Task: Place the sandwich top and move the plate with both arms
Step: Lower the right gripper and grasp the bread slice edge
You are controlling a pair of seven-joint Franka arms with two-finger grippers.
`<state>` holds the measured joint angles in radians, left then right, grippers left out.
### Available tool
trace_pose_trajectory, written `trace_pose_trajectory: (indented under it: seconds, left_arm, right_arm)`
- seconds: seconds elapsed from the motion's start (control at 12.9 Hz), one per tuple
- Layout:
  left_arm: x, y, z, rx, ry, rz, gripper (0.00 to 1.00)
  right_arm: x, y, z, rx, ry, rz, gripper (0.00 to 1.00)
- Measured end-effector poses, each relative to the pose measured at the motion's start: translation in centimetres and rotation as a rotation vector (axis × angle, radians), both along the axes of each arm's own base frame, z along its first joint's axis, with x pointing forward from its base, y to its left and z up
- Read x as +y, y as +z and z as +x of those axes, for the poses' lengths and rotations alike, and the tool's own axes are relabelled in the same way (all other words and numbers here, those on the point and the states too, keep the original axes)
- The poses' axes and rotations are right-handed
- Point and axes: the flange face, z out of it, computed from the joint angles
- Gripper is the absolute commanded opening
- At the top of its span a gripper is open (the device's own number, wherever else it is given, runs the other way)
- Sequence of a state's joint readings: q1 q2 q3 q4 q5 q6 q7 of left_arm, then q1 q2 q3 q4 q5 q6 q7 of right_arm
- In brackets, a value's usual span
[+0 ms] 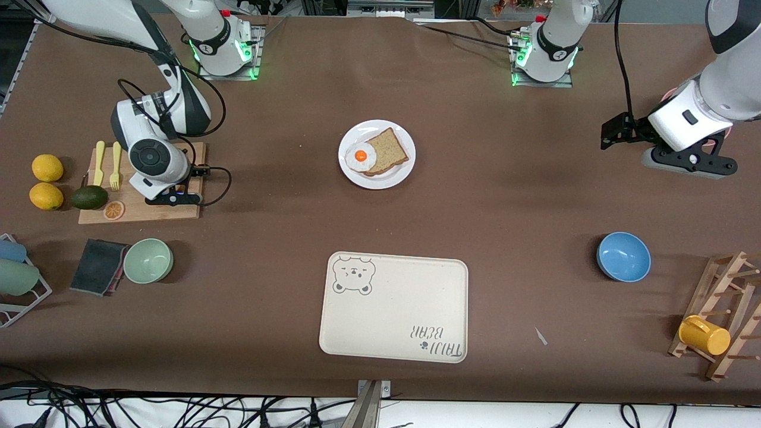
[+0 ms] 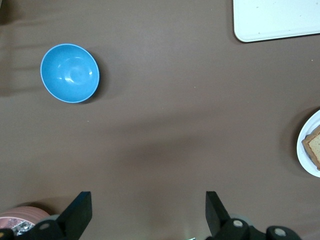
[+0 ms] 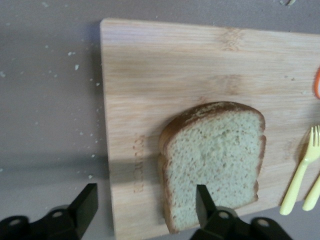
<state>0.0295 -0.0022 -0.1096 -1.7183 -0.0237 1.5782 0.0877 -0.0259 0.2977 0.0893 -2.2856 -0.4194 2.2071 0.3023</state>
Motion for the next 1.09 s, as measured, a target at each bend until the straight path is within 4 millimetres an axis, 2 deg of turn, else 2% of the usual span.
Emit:
trace_pose_trajectory:
  seconds: [0.16, 0.39, 0.7, 1.09]
  left_arm:
    - [0.0, 0.0, 0.0, 0.000, 0.000, 0.000, 1.00]
    - [0.0, 0.0, 0.0, 0.000, 0.001, 0.000, 1.00]
    - [0.1, 0.0, 0.0, 0.000, 0.001, 0.000, 1.00]
    - [1.2, 0.0, 0.1, 0.000, 0.022, 0.000, 1.00]
  right_arm:
    - [-0.9, -0.7, 0.0, 0.001, -0.012, 0.000, 0.56]
    - [-1.0, -1.1, 0.0, 0.006, -0.015, 0.002, 0.37]
    - [-1.6, -1.2, 0.1, 0.005, -0.019, -0.006, 0.01]
    - [-2.0, -1.2, 0.2, 0.003, -0.026, -0.007, 0.00]
